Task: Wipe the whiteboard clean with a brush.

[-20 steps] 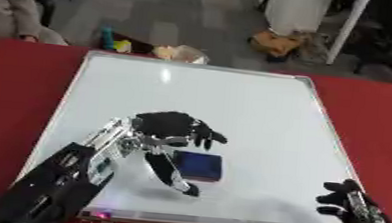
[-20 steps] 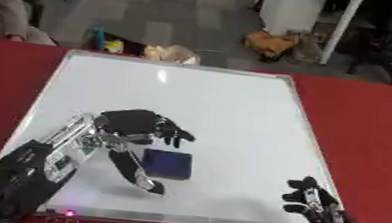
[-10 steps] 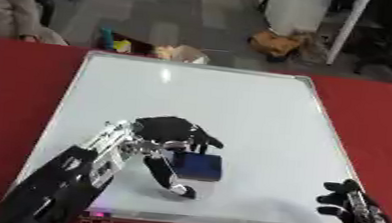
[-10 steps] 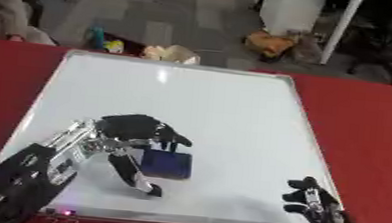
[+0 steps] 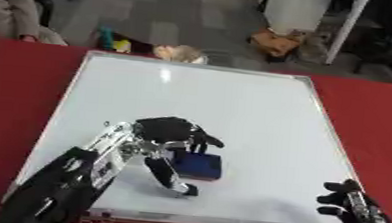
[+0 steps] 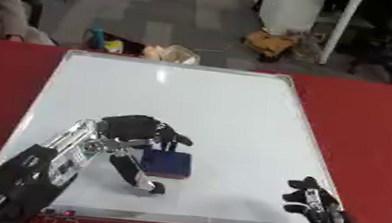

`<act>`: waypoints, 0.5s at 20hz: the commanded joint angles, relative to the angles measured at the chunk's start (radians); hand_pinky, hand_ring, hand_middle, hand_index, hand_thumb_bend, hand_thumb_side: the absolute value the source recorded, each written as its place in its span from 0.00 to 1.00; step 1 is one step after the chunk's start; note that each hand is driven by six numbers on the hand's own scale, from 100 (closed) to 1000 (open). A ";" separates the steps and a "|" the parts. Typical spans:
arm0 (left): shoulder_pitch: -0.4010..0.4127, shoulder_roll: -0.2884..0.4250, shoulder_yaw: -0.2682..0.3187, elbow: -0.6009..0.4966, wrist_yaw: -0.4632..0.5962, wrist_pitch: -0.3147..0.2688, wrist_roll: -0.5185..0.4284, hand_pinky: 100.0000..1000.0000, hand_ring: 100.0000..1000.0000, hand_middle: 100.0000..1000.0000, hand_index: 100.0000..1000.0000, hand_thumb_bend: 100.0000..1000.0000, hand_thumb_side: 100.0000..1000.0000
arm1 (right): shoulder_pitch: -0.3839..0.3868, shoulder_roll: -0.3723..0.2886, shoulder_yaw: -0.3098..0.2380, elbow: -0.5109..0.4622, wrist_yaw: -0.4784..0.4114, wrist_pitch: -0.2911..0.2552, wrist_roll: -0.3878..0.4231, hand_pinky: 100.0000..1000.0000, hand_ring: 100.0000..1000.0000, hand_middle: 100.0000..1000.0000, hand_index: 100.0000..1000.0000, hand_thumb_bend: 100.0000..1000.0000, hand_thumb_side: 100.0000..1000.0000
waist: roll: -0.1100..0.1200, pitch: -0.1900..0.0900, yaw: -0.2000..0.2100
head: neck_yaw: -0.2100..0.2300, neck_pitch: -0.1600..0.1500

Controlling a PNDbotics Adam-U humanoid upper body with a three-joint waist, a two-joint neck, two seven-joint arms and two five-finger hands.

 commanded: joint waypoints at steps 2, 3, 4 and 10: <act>-0.014 -0.002 0.012 -0.004 0.001 0.008 0.014 0.52 0.54 0.54 0.95 0.40 0.38 | -0.006 -0.013 -0.004 -0.020 0.000 -0.002 0.000 0.56 0.60 0.42 0.65 0.00 0.86 | 0.002 -0.009 -0.003 | 0.004 0.005; -0.014 -0.003 0.012 -0.004 0.001 0.009 0.016 0.51 0.53 0.53 0.95 0.39 0.37 | -0.006 -0.013 -0.004 -0.020 0.000 -0.002 0.000 0.56 0.60 0.42 0.65 0.00 0.86 | 0.002 -0.009 -0.003 | 0.004 0.005; -0.015 -0.003 0.012 -0.004 0.001 0.010 0.018 0.51 0.53 0.53 0.95 0.38 0.37 | -0.006 -0.013 -0.004 -0.020 0.000 -0.002 0.000 0.56 0.60 0.42 0.65 0.00 0.86 | 0.002 -0.009 -0.004 | 0.003 0.005; -0.015 -0.005 0.012 -0.003 -0.002 0.016 0.024 0.52 0.54 0.54 0.95 0.38 0.38 | -0.007 -0.012 -0.004 -0.018 0.000 -0.002 0.000 0.56 0.60 0.42 0.65 0.00 0.86 | 0.003 -0.008 -0.006 | 0.005 0.006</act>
